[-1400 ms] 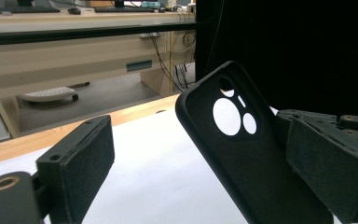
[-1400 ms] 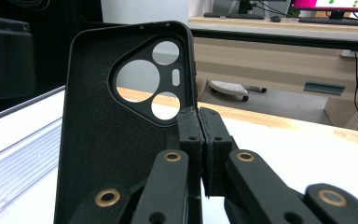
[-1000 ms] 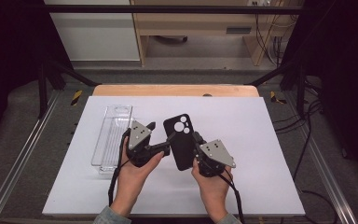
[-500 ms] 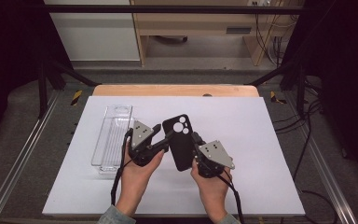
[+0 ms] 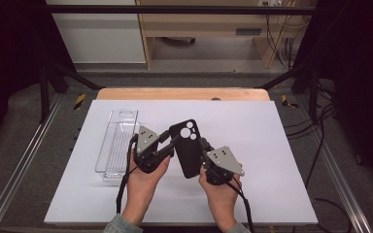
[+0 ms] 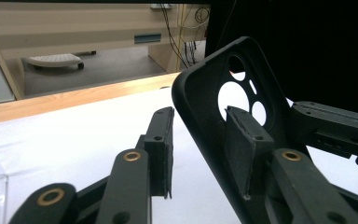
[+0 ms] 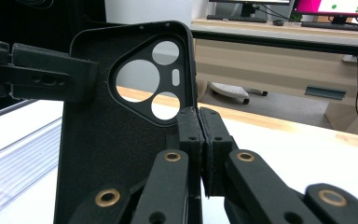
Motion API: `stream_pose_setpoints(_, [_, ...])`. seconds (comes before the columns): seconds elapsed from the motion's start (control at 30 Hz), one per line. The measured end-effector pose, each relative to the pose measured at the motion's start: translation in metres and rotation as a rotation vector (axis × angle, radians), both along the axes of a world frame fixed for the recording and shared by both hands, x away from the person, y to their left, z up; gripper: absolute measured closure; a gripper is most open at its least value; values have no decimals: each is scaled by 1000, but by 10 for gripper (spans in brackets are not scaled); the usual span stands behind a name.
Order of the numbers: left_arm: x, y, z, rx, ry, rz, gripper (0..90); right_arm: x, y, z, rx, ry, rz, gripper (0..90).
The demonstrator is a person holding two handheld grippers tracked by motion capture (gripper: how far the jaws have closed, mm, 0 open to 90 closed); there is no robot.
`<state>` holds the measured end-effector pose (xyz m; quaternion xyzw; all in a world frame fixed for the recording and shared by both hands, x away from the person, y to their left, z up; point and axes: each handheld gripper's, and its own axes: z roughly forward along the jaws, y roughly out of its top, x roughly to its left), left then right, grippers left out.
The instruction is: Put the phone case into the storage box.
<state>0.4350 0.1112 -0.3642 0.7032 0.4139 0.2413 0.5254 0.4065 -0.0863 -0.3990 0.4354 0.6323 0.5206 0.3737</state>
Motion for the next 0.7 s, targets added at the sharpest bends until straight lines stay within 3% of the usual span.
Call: stream_pose_setpoints(0.7, [0,1,2,-36,-1,-4,743,0,0,-2,2,4,-4,886])
